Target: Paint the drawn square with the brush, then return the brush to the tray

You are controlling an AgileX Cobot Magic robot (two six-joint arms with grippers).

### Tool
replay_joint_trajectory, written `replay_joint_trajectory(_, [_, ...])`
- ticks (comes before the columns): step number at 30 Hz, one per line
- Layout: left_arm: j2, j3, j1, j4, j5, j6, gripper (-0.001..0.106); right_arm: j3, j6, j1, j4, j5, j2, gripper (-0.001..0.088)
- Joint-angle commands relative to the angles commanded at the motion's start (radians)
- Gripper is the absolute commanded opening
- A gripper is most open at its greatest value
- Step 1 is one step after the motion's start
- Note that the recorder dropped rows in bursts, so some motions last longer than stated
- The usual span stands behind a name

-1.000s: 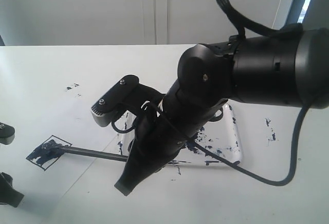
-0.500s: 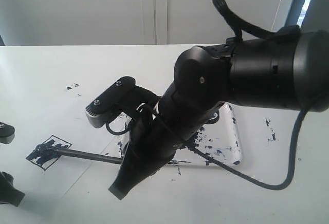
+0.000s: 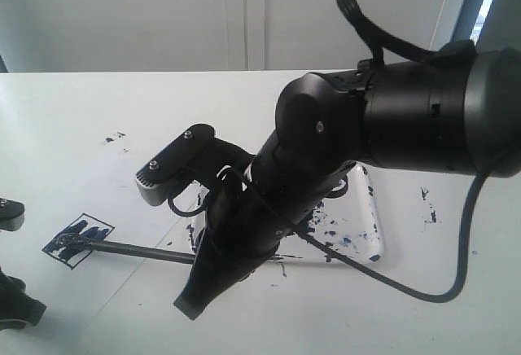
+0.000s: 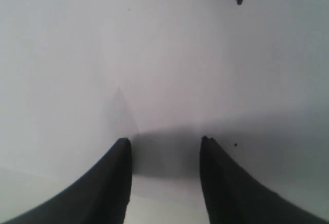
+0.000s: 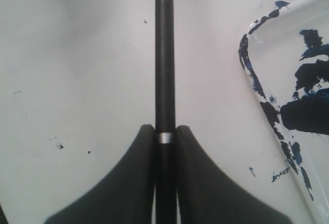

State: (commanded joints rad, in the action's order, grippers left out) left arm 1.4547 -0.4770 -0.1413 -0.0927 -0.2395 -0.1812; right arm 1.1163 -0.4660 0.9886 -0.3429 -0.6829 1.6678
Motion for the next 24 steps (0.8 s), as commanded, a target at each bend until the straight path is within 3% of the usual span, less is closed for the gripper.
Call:
replay_joint_trajectory(11, [0.000, 0.000, 0.000, 0.000, -0.018, -0.017, 0.048, 0.000, -0.021, 0.000, -0.006, 0.023, 0.051, 0.0000])
replay_joint_trajectory(24, [0.000, 0.000, 0.000, 0.000, -0.020, -0.027, 0.048, 0.002, -0.009, 0.000, 0.031, 0.186, 0.049, 0.0000])
